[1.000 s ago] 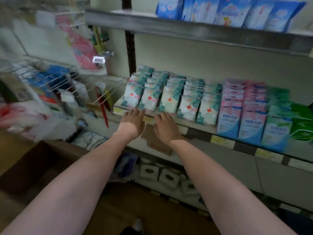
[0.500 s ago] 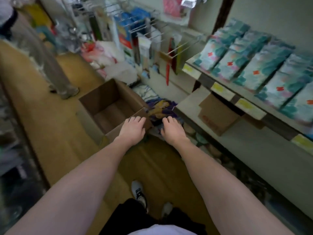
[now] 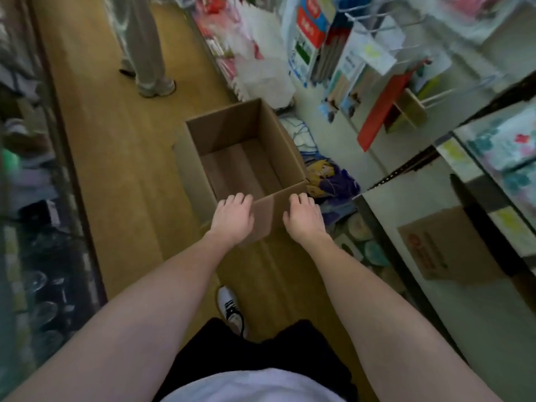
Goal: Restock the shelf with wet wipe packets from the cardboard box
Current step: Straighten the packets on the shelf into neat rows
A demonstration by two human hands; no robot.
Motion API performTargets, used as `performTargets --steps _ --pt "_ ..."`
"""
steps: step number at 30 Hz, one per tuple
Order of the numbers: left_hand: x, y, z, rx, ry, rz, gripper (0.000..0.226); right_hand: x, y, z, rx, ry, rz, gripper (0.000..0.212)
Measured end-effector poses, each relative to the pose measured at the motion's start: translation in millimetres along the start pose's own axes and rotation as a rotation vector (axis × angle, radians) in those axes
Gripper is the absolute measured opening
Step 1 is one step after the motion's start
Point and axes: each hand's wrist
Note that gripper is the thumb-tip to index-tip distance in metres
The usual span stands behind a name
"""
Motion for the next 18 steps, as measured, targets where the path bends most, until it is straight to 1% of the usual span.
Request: performTargets --steps 4,7,11,15,18 --pt "1 -29 -33 0.096 -0.001 -0.002 0.046 5 -39 -18 -0.025 0.077 -0.044 0.048" --pt "3 -47 -50 0.177 0.029 -0.051 0.052 6 -65 -26 -0.041 0.094 -0.064 0.046" --pt "6 -75 -67 0.234 0.057 -0.124 0.057 9 -108 -32 -0.013 0.094 -0.139 0.050" --pt "9 -113 -79 0.335 0.139 -0.162 0.055 12 -161 -34 0.023 0.092 -0.191 0.054" --pt "10 -144 -87 0.427 0.175 -0.220 0.050 15 -204 -31 0.023 0.119 -0.225 0.061"
Point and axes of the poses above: each hand's wrist, its own y-axis away from the middle knuckle, its own x-axis out of the back of the hand, z = x × y, and after that the axes turned 4 degrees about -z, right-handed
